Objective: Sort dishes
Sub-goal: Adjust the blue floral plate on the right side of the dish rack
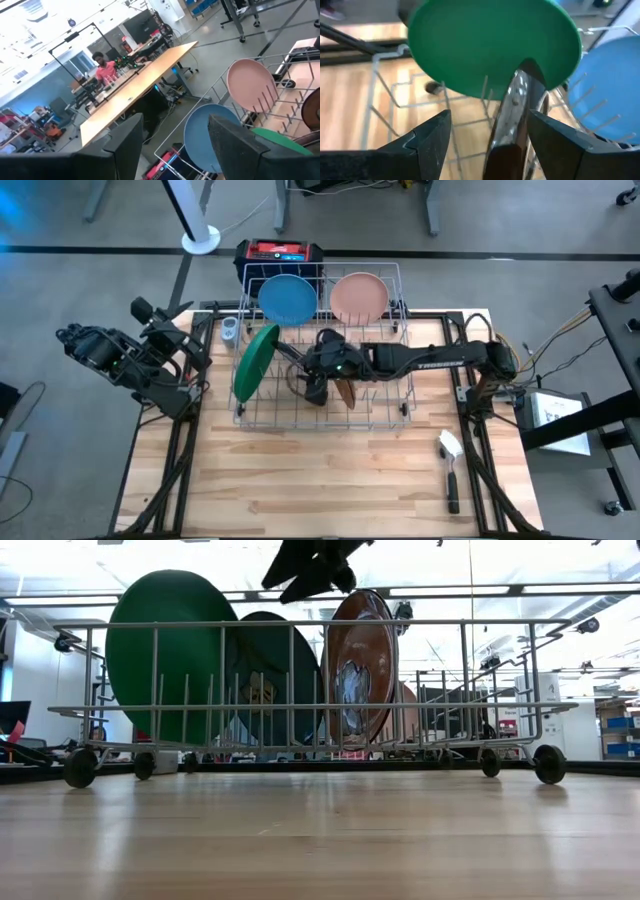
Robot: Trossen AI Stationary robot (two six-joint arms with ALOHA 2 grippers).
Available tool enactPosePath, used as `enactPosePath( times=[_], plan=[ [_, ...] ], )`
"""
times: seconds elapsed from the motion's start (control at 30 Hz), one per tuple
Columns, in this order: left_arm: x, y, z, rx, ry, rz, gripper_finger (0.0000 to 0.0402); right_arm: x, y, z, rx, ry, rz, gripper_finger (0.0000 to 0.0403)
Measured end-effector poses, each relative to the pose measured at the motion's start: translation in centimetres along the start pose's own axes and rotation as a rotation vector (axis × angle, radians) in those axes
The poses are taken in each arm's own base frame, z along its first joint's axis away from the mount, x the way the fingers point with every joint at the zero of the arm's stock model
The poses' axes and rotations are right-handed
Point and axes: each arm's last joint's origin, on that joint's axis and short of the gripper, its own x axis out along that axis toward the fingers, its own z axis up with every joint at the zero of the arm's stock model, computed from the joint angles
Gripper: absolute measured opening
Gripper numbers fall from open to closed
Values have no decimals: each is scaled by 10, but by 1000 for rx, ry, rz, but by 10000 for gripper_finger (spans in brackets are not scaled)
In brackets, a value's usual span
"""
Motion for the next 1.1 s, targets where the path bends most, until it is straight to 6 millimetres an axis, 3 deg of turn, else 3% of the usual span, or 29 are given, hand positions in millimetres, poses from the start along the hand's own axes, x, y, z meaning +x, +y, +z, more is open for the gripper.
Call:
enactPosePath(
  times=[0.13,0.33,0.7,1.1],
  plan=[
    [0,-1,0,18,1,-1,211,14,4,-3,10,27,-81,248],
    [0,0,0,50,3,-5,211,19,6,1,76,-5,-108,246],
    [-1,9,-3,14,2,-10,211,42,12,-11,73,23,-130,225],
    [-1,10,-4,10,2,-11,211,41,13,-9,72,21,-205,176]
  ],
)
